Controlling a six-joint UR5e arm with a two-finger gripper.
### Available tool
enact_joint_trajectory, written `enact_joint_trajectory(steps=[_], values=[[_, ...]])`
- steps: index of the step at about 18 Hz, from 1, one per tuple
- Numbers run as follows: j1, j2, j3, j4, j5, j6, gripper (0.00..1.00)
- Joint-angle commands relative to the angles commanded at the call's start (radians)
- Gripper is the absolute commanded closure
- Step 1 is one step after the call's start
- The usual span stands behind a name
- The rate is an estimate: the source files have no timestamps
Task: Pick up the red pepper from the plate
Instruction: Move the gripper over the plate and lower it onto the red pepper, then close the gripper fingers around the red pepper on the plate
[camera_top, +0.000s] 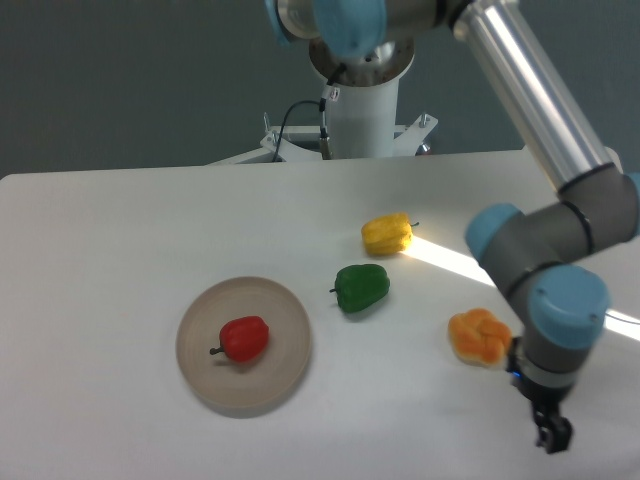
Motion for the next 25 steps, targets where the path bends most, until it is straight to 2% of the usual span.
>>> enact_joint_trajectory(steps=[5,7,11,16,18,20,25], values=[[-0.09,0.098,-0.134,0.002,-0.003,-0.144,0.0],[-0.143,0.129,-0.186,0.005,-0.003,-0.242,0.0],[-0.224,0.163,-0.247,0.012,-0.006,-0.35,0.0],[-0.344,0.171,-0.296,0.023,-0.031,-0.538,0.0],[-0.379,0.167,-0.324,0.076,-0.031,-0.592,0.0],[-0.399,0.167,-0.35,0.127,-0.032,-0.621,0.0],[-0.42,0.155,-0.361,0.133,-0.032,-0.646,0.0]])
